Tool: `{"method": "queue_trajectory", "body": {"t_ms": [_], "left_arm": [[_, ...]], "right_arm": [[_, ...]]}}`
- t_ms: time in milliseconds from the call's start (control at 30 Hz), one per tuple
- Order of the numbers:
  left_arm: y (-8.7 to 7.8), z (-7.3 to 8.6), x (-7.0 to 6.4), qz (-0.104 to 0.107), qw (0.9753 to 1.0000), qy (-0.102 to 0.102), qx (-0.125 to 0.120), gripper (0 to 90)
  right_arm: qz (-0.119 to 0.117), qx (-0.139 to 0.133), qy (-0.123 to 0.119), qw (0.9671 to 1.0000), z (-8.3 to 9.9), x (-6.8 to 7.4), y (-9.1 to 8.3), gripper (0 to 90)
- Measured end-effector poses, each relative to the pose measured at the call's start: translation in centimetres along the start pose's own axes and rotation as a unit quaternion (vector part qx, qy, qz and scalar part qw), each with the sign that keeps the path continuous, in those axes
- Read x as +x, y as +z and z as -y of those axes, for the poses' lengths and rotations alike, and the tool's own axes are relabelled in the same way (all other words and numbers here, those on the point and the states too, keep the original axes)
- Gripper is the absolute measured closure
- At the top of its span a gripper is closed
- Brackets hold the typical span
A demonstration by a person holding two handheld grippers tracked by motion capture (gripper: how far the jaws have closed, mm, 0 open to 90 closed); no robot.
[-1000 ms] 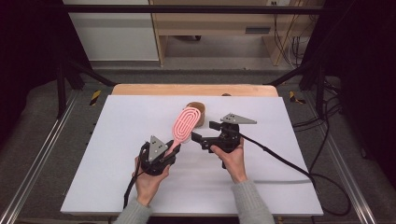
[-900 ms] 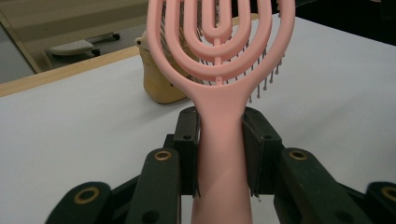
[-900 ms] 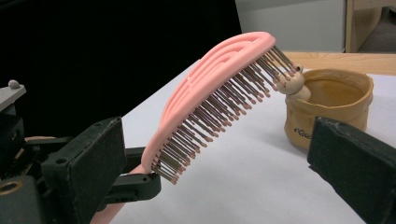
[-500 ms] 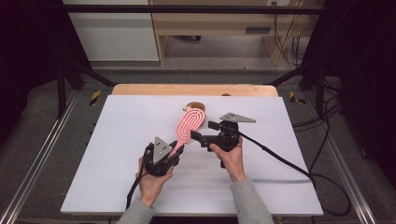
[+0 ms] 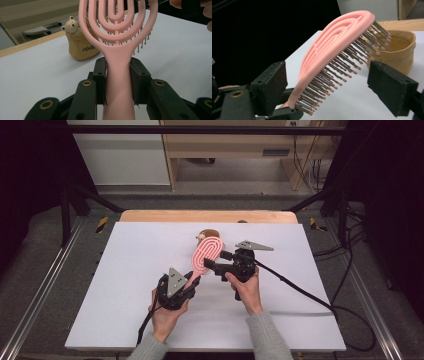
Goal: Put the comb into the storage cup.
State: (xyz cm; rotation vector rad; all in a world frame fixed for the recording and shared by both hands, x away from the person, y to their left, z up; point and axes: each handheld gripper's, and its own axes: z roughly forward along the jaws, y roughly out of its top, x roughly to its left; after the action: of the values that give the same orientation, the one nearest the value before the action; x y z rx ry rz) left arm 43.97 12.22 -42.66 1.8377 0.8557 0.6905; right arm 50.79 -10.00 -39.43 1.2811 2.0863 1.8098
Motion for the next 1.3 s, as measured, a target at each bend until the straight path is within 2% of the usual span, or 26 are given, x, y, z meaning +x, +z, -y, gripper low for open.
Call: {"method": "queue_trajectory", "body": {"t_ms": [800, 1100, 1300], "left_arm": [[0.2, 0.1, -0.8, 0.002, 1.0000, 0.008, -0.003, 69.3], [0.3, 0.1, -1.0, -0.004, 0.9999, 0.012, -0.005, 69.3], [0.4, 0.2, -1.2, -0.010, 0.9998, 0.015, -0.006, 69.2]], "right_arm": [[-0.005, 0.017, 0.039, 0.9991, -0.1, -0.2, 0.2, 41.3], [-0.010, 0.024, 0.054, 0.9982, -0.1, -0.2, 0.3, 45.1], [-0.012, 0.038, 0.076, 0.9963, -0.2, -0.2, 0.3, 49.8]]}}
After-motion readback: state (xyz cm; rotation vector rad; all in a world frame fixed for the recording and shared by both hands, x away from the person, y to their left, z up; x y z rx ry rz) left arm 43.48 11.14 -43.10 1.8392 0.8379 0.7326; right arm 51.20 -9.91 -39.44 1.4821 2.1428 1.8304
